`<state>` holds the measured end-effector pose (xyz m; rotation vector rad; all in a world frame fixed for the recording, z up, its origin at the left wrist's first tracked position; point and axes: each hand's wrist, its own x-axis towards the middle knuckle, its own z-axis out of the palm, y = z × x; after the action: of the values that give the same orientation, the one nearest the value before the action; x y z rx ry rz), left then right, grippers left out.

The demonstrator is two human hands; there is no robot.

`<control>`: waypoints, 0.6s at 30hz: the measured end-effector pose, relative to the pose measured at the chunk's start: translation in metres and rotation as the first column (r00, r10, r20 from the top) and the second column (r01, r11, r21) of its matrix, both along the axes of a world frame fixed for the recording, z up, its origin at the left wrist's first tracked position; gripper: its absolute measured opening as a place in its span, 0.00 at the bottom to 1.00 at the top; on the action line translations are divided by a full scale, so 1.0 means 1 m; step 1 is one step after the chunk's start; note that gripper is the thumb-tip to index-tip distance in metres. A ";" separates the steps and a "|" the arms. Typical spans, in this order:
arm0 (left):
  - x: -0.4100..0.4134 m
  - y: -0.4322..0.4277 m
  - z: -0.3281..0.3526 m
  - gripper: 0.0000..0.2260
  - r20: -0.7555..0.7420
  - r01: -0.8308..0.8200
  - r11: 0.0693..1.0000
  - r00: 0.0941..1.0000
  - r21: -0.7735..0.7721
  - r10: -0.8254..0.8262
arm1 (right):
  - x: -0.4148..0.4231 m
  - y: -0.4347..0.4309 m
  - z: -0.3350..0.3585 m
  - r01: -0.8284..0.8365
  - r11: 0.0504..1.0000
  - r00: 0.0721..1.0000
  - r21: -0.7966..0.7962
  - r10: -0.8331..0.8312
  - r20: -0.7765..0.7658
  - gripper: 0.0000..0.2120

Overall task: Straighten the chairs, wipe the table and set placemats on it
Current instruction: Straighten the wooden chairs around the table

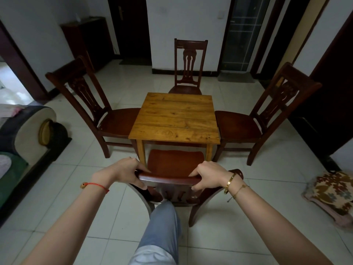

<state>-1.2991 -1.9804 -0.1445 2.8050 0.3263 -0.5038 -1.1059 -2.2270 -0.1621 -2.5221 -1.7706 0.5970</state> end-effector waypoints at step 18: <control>0.042 -0.095 0.085 0.44 0.428 -0.072 0.853 0.841 -0.517 0.331 | 0.020 -0.105 0.096 0.388 0.896 0.854 0.217 -0.261 -0.450 0.40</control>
<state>-1.2576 -2.0755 -0.0593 2.2534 0.3293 0.1943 -1.0854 -2.3322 -0.0665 -2.2060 -1.1509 0.7078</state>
